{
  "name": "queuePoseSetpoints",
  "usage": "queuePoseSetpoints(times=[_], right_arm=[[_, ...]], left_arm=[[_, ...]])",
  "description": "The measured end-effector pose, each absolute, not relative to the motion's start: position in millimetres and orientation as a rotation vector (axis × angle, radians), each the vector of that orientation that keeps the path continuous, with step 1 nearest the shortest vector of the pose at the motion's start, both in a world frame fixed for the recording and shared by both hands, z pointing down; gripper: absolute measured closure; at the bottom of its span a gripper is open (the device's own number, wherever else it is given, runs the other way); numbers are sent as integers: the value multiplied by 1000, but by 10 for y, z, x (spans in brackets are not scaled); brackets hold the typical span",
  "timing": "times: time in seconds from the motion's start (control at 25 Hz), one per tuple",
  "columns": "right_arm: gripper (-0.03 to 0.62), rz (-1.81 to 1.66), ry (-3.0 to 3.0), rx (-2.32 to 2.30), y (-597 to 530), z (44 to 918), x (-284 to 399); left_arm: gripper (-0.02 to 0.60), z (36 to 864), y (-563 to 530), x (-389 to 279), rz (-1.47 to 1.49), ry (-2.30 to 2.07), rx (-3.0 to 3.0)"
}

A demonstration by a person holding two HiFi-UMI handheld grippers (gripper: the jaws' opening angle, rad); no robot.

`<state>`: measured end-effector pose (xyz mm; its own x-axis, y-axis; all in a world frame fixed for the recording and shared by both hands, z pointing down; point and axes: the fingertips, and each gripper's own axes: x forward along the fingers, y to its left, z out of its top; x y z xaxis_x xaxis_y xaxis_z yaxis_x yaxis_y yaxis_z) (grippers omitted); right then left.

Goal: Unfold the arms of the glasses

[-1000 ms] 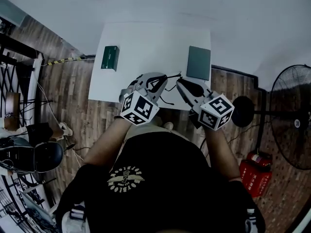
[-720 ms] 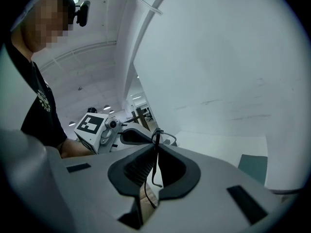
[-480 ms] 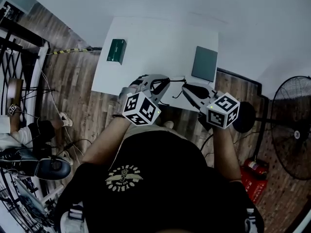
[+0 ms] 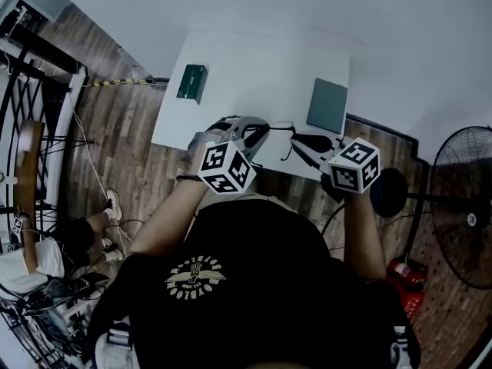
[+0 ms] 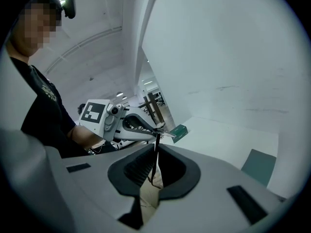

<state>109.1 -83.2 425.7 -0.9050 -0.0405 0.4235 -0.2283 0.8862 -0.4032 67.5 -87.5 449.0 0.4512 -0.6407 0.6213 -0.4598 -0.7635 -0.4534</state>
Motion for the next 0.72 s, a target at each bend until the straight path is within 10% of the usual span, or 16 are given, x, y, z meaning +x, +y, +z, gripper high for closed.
queuePoseSetpoints(times=[0.56,0.72], right_arm=[[552,657,-2556,210,-917,4540,1086],[399,679,-2632,395,-1209,4563,946]], left_arm=[[560,4775,-1031,632,-1298,805,-2462],[560,4901,-1237,414,-1255,881,-2577]])
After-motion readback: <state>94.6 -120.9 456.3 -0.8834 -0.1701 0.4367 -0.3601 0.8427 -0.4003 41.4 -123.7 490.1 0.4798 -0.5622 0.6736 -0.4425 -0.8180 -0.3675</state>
